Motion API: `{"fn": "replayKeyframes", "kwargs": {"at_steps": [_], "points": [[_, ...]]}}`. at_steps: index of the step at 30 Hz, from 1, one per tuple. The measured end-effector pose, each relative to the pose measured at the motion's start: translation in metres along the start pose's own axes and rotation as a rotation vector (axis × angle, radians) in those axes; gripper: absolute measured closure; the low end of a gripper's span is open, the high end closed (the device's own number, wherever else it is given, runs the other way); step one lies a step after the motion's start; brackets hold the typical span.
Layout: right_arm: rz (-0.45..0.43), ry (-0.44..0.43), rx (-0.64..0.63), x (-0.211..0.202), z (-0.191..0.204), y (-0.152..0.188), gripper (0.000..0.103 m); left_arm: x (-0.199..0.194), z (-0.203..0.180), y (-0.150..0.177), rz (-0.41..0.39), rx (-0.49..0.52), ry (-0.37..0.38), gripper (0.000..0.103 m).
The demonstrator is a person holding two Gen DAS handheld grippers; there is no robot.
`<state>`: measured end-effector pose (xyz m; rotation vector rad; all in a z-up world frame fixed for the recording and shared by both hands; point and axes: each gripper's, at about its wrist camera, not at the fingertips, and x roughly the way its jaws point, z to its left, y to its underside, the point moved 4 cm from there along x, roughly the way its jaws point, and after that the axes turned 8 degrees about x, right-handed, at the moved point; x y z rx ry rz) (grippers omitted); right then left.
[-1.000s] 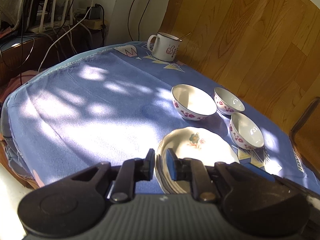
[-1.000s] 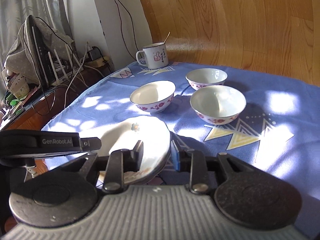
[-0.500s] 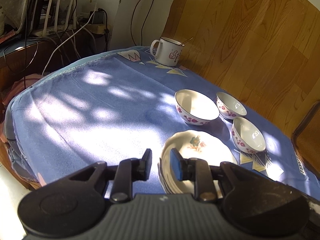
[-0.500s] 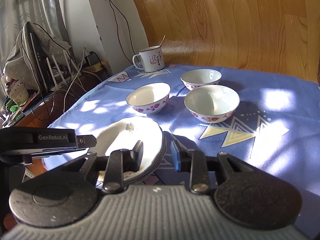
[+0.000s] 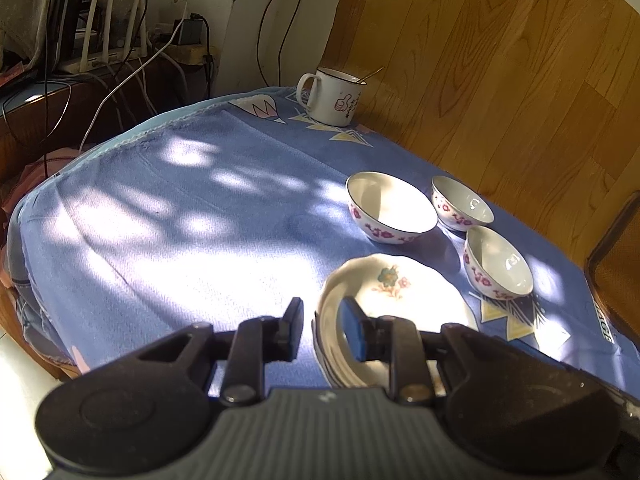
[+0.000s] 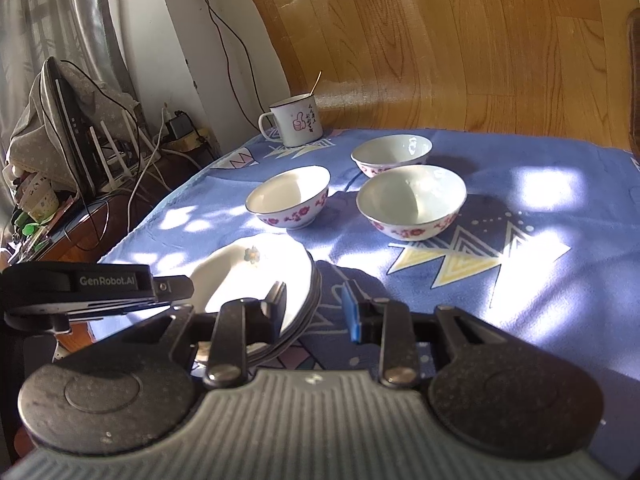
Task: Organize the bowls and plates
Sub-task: 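Lower the held plate onto the plate stack beside the bowls, then open both tools and pull them back from the stack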
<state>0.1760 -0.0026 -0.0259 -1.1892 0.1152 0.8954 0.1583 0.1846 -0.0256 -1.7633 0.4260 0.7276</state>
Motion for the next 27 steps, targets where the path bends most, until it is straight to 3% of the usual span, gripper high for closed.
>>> {"fn": "replayKeyframes", "kwargs": {"at_steps": [10, 16, 24, 27], "points": [[-0.006, 0.010, 0.024, -0.002, -0.011, -0.004, 0.069, -0.002, -0.004, -0.017, -0.027, 0.001, 0.013, 0.081], [-0.002, 0.019, 0.039, -0.002, -0.018, -0.007, 0.069, 0.006, -0.024, -0.025, -0.016, 0.035, 0.085, 0.081], [-0.042, 0.044, 0.043, -0.003, -0.032, -0.028, 0.069, 0.013, -0.034, -0.057, -0.036, 0.049, 0.117, 0.081], [-0.069, 0.074, 0.069, -0.003, -0.044, -0.041, 0.069, 0.026, -0.061, -0.065, 0.007, 0.096, 0.197, 0.081]]}}
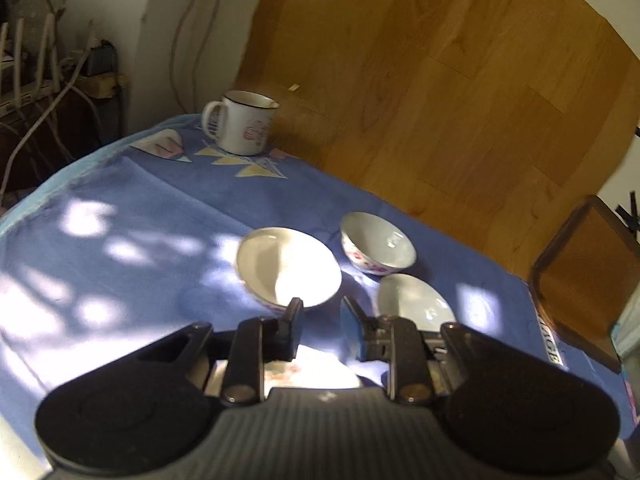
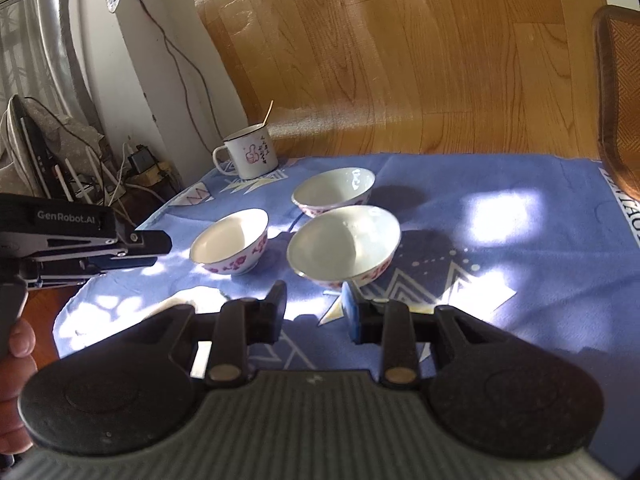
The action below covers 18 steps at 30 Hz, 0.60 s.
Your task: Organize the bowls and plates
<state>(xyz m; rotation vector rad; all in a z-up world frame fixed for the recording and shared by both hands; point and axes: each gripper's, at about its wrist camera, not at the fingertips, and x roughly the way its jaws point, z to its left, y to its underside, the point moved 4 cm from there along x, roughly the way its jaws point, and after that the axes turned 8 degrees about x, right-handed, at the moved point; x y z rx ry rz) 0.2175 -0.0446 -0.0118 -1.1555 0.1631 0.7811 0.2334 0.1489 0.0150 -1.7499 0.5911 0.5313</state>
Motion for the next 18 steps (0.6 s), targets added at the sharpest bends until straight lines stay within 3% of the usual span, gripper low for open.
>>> {"fn": "replayKeyframes", "kwargs": {"at_steps": [3, 6, 10, 18], "points": [[-0.028, 0.045, 0.024, 0.001, -0.017, -0.018, 0.069, 0.027, -0.029, -0.006, 0.039, 0.076, 0.017, 0.081], [-0.003, 0.072, 0.037, 0.009, -0.032, -0.033, 0.069, 0.052, -0.045, -0.010, 0.079, 0.118, 0.003, 0.081], [0.061, 0.050, 0.081, 0.020, -0.045, -0.046, 0.069, 0.076, -0.048, -0.013, 0.095, 0.129, -0.081, 0.057], [0.152, 0.018, 0.106, 0.049, -0.044, -0.040, 0.069, 0.103, -0.047, -0.009, 0.172, 0.118, -0.098, 0.061]]}}
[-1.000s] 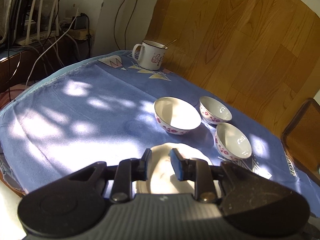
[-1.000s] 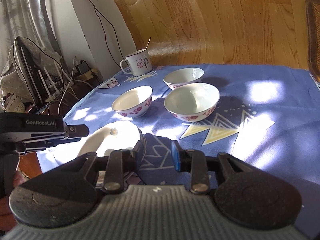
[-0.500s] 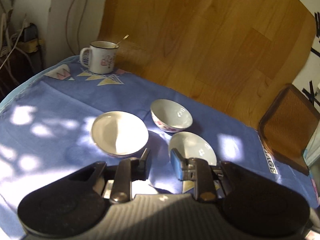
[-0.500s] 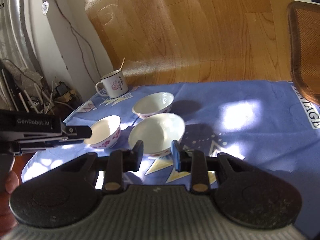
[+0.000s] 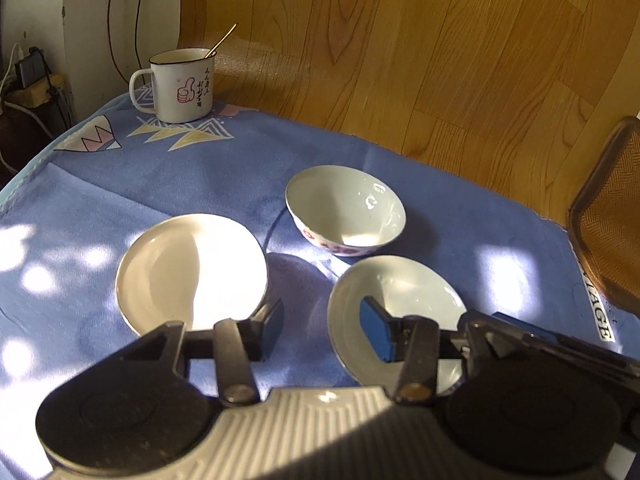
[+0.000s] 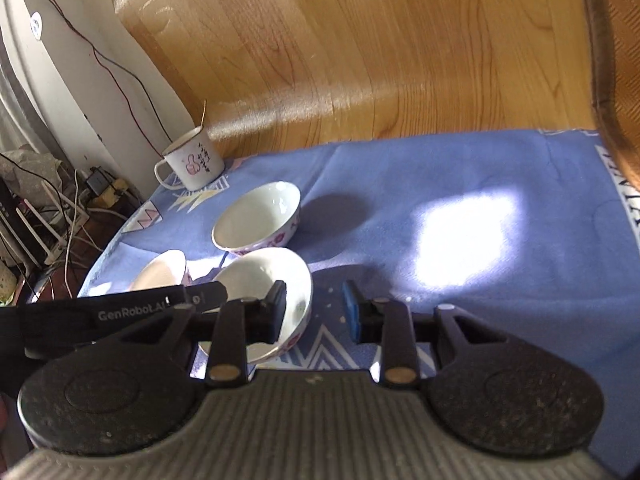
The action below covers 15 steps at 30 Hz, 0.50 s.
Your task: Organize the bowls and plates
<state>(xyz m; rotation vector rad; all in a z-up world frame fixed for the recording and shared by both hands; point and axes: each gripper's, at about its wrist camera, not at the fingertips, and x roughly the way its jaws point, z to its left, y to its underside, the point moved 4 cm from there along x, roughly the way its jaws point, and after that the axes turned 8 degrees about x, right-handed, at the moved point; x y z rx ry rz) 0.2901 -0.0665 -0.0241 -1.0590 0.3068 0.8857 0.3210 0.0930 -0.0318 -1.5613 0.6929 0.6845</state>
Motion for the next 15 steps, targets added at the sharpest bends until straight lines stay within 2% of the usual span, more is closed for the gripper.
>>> {"fn": "replayKeyframes", "kwargs": {"at_steps": [1, 2, 3, 4, 5, 7, 15], "points": [[0.007, 0.000, 0.001, 0.003, 0.000, 0.001, 0.069, 0.003, 0.000, 0.001, 0.006, -0.002, 0.000, 0.066], [0.015, -0.001, 0.004, 0.006, 0.000, 0.002, 0.069, 0.006, 0.001, 0.003, 0.016, -0.006, 0.002, 0.077], [0.025, 0.001, 0.008, 0.010, -0.001, 0.002, 0.069, 0.008, 0.000, 0.005, 0.028, -0.009, 0.015, 0.082], [0.032, -0.004, 0.014, 0.013, -0.001, 0.003, 0.072, 0.010, 0.000, 0.007, 0.028, -0.014, 0.030, 0.089], [0.040, -0.012, 0.023, 0.015, -0.002, 0.003, 0.081, 0.008, -0.002, 0.007, 0.020, -0.012, 0.036, 0.093], [0.050, -0.010, 0.031, 0.014, -0.003, 0.003, 0.093, 0.003, -0.008, 0.006, 0.010, 0.004, 0.038, 0.095], [-0.006, 0.036, 0.069, -0.041, -0.030, 0.020, 0.093, -0.026, -0.047, 0.027, -0.001, 0.048, 0.137, 0.095]]}}
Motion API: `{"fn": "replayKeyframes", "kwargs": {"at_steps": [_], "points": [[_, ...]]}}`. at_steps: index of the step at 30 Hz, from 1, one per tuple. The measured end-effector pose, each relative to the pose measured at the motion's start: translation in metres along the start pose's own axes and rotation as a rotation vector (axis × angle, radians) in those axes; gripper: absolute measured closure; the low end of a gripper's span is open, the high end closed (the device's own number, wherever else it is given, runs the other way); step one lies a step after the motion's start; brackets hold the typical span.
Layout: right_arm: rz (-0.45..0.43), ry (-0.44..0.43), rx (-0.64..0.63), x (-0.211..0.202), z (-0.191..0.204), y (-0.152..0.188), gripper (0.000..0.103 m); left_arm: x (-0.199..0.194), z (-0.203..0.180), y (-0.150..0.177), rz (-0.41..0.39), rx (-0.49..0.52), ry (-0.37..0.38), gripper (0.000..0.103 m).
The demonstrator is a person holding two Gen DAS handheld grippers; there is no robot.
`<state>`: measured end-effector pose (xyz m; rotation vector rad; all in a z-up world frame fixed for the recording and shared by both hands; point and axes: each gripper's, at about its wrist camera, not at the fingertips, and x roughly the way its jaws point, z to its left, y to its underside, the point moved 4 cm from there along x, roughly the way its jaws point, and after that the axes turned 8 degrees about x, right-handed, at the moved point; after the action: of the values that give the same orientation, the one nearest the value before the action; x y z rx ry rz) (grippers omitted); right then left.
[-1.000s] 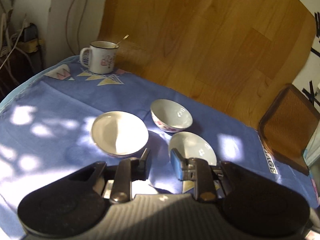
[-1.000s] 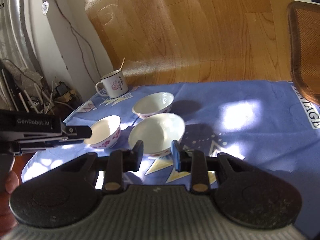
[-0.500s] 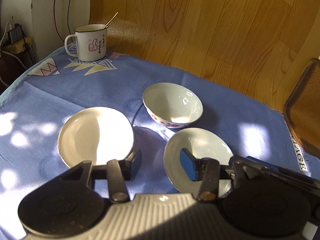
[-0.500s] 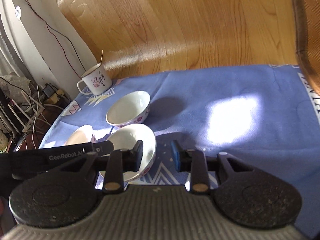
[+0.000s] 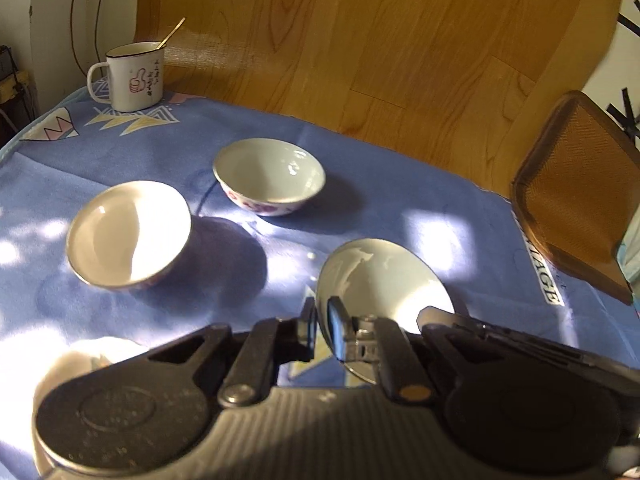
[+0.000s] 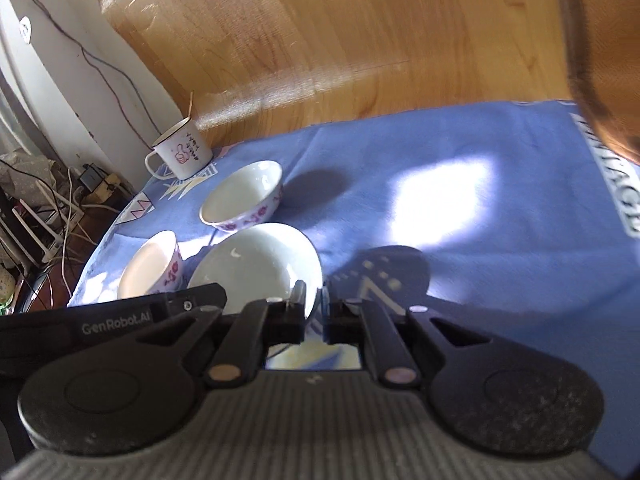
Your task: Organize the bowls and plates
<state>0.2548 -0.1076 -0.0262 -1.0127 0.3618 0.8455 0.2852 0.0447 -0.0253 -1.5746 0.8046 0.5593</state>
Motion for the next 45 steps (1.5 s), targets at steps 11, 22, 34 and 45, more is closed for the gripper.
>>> {"fn": "replayKeyframes", "kwargs": {"at_steps": [11, 22, 34, 45], "points": [[-0.101, 0.127, 0.064, -0.100, -0.069, 0.038, 0.092, -0.023, -0.102, 0.050, 0.028, 0.102, 0.161, 0.094], [-0.133, 0.155, 0.134, -0.133, -0.107, 0.061, 0.092, -0.025, -0.152, 0.081, 0.063, 0.160, 0.182, 0.094], [-0.150, 0.129, 0.149, -0.135, -0.111, 0.064, 0.084, -0.024, -0.157, 0.082, 0.046, 0.192, 0.140, 0.077], [-0.302, 0.159, 0.095, -0.163, -0.094, 0.059, 0.063, -0.058, -0.150, 0.069, -0.079, 0.235, 0.107, 0.067]]}}
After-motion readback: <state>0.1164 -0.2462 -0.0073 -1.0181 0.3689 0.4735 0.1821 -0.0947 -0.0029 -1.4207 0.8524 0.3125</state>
